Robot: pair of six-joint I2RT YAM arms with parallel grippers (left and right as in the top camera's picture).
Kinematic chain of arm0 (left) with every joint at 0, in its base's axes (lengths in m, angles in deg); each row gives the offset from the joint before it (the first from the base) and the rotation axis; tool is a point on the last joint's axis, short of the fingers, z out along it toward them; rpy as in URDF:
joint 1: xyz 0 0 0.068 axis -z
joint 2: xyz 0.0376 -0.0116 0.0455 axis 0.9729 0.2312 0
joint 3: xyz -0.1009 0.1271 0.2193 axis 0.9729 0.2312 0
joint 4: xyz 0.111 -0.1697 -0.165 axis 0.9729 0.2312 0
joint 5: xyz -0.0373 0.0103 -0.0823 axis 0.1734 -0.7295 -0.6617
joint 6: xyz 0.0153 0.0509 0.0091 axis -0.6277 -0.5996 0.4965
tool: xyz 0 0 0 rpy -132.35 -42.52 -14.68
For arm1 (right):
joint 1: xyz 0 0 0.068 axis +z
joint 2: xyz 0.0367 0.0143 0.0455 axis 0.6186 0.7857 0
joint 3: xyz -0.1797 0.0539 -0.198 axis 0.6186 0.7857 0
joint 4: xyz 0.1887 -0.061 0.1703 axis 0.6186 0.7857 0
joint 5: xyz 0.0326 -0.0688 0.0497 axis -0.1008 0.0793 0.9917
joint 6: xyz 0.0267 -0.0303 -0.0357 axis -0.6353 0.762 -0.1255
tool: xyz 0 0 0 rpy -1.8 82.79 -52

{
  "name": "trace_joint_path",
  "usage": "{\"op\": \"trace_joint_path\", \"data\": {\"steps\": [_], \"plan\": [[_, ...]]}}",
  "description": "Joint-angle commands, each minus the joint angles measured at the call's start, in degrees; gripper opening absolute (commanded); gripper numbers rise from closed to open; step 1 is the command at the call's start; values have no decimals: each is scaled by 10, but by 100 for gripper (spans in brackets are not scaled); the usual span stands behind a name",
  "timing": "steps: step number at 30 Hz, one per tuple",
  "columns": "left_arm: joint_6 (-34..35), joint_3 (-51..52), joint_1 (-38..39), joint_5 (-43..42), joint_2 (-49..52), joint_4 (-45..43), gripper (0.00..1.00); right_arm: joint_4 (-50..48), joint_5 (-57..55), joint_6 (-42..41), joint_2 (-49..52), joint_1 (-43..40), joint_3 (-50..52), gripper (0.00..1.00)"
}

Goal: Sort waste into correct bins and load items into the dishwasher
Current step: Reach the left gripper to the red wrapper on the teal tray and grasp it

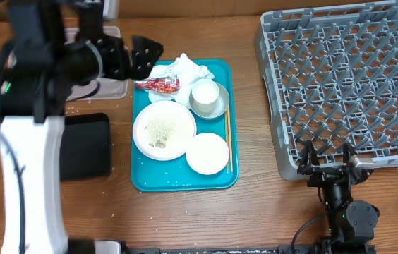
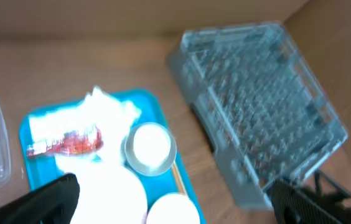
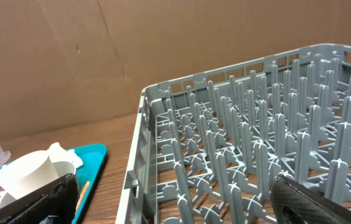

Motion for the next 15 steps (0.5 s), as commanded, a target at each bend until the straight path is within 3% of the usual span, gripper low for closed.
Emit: {"op": "trace_joint_path", "data": {"steps": [1,4,7,15], "plan": [[-4,-94,51,140,91,84,100,-4,-1,4,-5,-2,6,100],[-5,-149,88,287,164,156,100,-4,-1,4,-5,-2,6,100],[-5,-150,114,373,208,158,100,-4,-1,4,-5,-2,6,100],[-4,-150,131,382,325,140,100,-4,-1,4,-5,-2,6,100]]}}
